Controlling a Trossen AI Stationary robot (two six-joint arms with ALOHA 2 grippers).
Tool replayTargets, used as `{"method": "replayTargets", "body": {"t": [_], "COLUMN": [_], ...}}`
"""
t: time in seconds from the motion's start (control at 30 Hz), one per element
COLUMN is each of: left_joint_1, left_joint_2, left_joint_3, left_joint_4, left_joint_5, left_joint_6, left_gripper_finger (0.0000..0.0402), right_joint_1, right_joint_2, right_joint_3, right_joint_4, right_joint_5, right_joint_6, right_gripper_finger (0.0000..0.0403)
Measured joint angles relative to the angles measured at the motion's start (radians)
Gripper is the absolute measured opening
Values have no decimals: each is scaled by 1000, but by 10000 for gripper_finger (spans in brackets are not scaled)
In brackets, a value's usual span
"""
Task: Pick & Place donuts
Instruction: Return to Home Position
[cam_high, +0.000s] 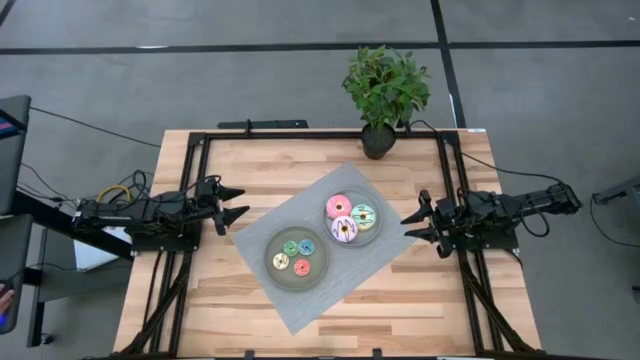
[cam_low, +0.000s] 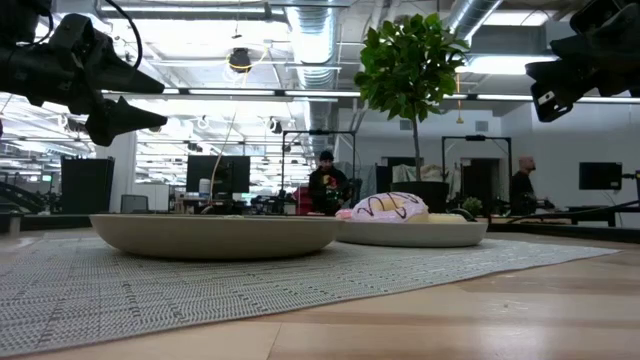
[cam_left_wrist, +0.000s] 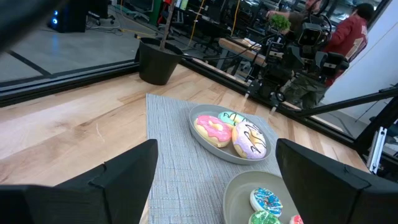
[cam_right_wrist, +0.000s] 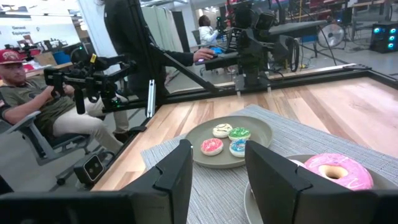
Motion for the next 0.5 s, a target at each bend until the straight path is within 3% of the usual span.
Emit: {"method": "replayTargets", "body": {"t": [0.5], "left_joint_1": [0], "left_joint_2": [0], "left_joint_3": [0], "left_joint_4": [0], "left_joint_5": [0], "left_joint_6": [0], "left_gripper_finger": [320], "right_joint_1": [0], "right_joint_2": [0], "right_joint_3": [0], "right_joint_4": [0], "right_joint_5": [0], "right_joint_6": [0], "right_gripper_finger": [141]}}
